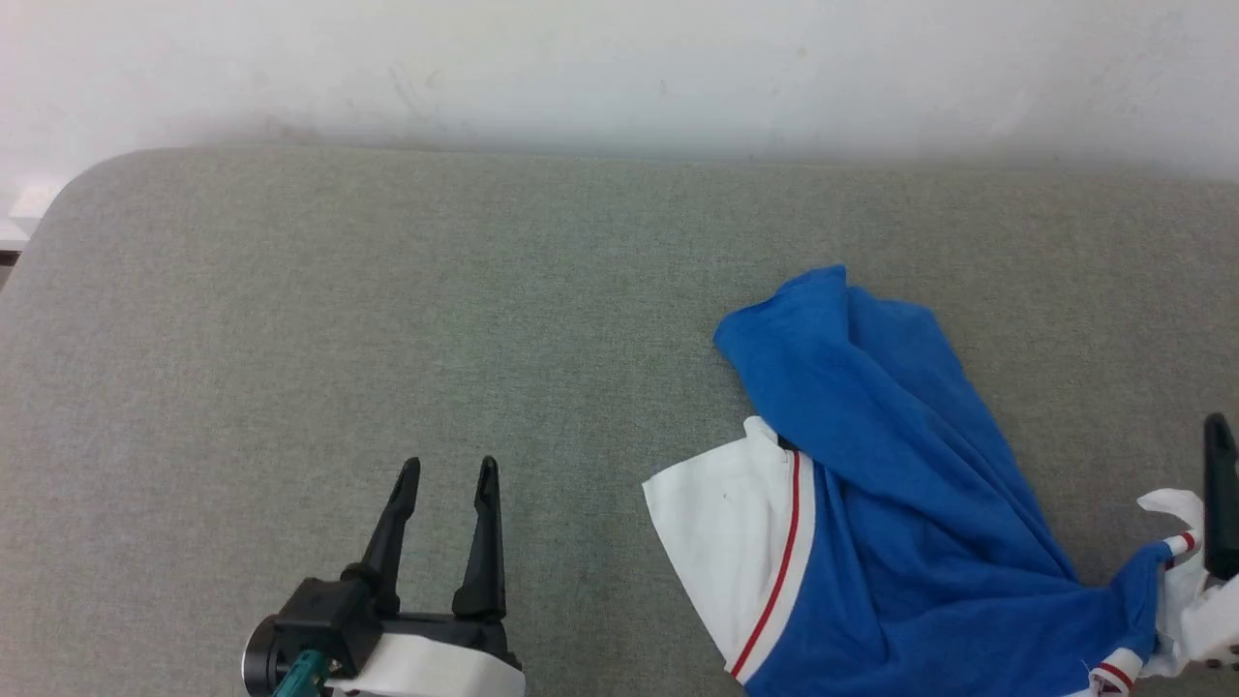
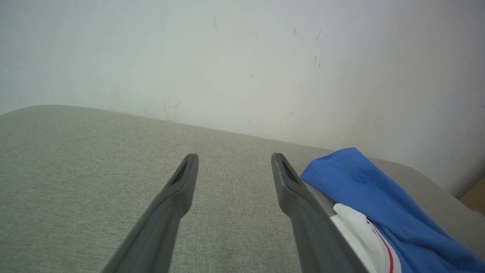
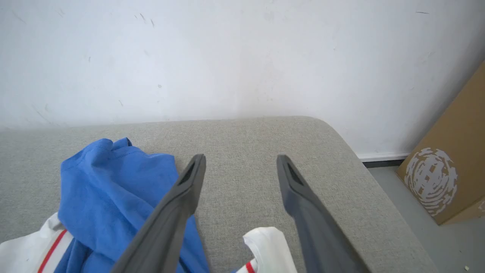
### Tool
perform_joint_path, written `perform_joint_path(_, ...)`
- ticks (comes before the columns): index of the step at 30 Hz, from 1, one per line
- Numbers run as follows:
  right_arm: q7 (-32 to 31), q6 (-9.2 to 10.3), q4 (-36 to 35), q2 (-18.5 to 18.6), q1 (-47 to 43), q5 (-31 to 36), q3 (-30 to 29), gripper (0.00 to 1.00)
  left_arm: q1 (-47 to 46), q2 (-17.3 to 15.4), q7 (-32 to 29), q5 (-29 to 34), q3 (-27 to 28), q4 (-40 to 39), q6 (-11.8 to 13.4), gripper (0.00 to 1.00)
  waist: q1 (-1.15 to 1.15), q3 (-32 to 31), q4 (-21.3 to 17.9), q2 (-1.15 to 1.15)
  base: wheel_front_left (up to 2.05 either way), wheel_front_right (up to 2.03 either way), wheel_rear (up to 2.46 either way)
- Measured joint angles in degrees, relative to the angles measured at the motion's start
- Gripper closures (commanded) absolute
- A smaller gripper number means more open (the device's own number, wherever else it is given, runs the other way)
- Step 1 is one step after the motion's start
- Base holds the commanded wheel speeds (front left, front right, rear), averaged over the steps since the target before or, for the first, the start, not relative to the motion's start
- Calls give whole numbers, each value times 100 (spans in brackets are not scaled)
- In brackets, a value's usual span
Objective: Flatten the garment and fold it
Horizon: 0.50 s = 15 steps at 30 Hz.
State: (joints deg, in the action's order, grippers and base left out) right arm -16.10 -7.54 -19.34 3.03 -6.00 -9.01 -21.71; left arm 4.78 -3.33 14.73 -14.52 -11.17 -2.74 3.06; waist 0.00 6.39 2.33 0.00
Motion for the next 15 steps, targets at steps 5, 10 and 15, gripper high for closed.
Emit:
perform_joint_path(5,567,0,-55,1,-268,-261,659,0,54,0,0,0,11,-136,0,0,0,52,33,0,0,0,0)
perform_joint_path(10,1110,0,379,-4,-647,-561,1244,0,239,5,0,0,2,-283,-7,0,0,107,50,1,0,0,0)
perform_joint_path(15,1358,0,617,-7,-705,-578,1445,0,214,4,-3,122,-167,-282,-23,0,0,180,21,1,0,0,0)
